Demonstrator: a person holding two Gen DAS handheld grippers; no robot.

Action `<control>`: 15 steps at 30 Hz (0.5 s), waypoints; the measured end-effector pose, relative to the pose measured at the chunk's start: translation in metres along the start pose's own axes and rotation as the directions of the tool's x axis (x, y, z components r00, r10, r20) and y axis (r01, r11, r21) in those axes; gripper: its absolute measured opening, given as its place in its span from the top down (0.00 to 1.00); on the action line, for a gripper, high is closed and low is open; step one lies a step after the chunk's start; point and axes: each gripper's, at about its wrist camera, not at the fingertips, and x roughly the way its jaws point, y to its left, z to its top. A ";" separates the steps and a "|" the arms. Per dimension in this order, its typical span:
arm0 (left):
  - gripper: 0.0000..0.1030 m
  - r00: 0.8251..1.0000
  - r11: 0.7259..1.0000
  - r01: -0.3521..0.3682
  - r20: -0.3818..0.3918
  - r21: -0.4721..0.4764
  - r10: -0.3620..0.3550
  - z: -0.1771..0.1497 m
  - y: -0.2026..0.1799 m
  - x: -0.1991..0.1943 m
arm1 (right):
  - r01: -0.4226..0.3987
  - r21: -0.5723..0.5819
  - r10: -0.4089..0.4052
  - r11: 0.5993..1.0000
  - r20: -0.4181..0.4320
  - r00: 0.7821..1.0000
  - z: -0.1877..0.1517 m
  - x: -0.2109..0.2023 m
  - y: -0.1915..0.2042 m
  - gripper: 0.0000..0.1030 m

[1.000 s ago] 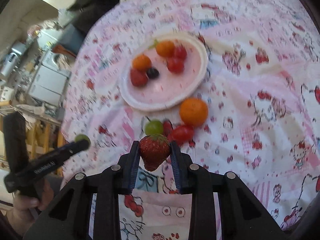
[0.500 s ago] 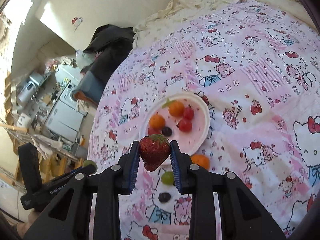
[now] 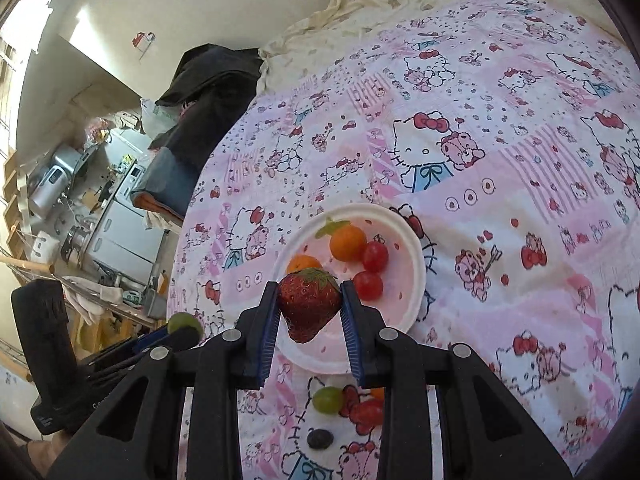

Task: Organize fruits
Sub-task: 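Lower the green grape and strawberry onto the plate and open both tools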

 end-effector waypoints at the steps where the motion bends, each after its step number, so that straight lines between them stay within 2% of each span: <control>1: 0.78 1.000 1.000 0.001 -0.004 0.003 -0.001 0.002 -0.002 0.005 | 0.004 0.001 -0.004 1.000 -0.004 1.000 0.002 0.002 -0.002 0.70; 9: 0.78 0.999 0.999 -0.013 -0.039 0.033 0.015 0.011 -0.018 0.048 | 0.063 0.031 -0.060 0.998 -0.065 0.996 0.019 0.035 -0.026 0.70; 15: 0.78 0.999 0.996 -0.012 -0.046 0.084 0.016 0.004 -0.029 0.071 | 0.099 0.017 -0.096 0.995 -0.129 0.987 0.016 0.063 -0.033 0.70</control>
